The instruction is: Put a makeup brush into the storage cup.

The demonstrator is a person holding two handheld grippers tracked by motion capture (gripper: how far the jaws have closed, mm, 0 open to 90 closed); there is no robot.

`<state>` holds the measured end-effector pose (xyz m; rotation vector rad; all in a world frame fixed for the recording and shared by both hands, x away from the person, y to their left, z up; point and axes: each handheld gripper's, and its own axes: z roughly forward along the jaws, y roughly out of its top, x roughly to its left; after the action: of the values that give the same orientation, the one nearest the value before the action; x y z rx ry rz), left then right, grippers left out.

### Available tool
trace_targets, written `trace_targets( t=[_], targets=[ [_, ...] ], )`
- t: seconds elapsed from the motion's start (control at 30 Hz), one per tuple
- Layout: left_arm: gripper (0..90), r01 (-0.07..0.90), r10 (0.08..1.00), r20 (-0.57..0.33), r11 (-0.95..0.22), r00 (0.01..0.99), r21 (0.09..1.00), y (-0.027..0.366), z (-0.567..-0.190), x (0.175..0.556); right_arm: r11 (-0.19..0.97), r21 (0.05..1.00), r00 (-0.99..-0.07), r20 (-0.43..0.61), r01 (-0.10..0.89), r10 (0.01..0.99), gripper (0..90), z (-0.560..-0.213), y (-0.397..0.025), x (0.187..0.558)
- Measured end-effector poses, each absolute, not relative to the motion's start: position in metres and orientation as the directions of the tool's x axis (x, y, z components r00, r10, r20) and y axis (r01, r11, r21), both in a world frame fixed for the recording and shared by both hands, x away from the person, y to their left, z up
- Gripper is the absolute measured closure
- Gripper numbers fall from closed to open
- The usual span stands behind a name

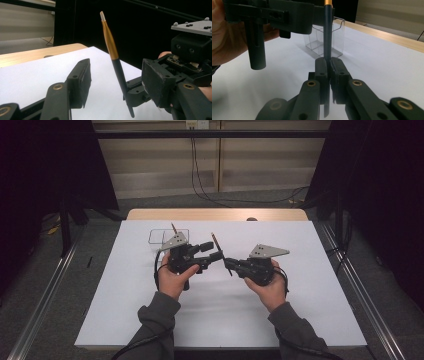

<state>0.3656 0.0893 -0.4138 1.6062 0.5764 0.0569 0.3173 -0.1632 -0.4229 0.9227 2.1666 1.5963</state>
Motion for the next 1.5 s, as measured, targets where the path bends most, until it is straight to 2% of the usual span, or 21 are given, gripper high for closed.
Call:
trace_targets(
  t=[0.27, 0.7, 0.9, 1.5],
  targets=[
    [47.7, 0.339, 0.388, -0.311, -0.004, 0.868, 0.941, 0.0875, -0.4152, 0.3653, 0.178, 0.93, -0.755, 0.139, 0.322, 0.641, 85.1, -0.4239, -0.162, 0.3175],
    [73.8, 0.378, 0.371, -0.369, 0.051, 0.852, 0.924, 0.087, -0.4173, 0.3646, 0.18, 0.93, -0.757, 0.137, 0.32, 0.639, 85.1, -0.4247, -0.1581, 0.3174],
    [82.3, 0.39, 0.364, -0.387, 0.067, 0.847, 0.918, 0.0865, -0.4172, 0.3637, 0.181, 0.93, -0.755, 0.136, 0.32, 0.641, 85.1, -0.4237, -0.1573, 0.3179],
    [83.4, 0.387, 0.383, -0.385, 0.077, 0.839, 0.919, 0.0857, -0.417, 0.3624, 0.14, 0.928, -0.748, 0.182, 0.346, 0.639, 84.6, -0.4268, -0.1547, 0.319]
  ],
)
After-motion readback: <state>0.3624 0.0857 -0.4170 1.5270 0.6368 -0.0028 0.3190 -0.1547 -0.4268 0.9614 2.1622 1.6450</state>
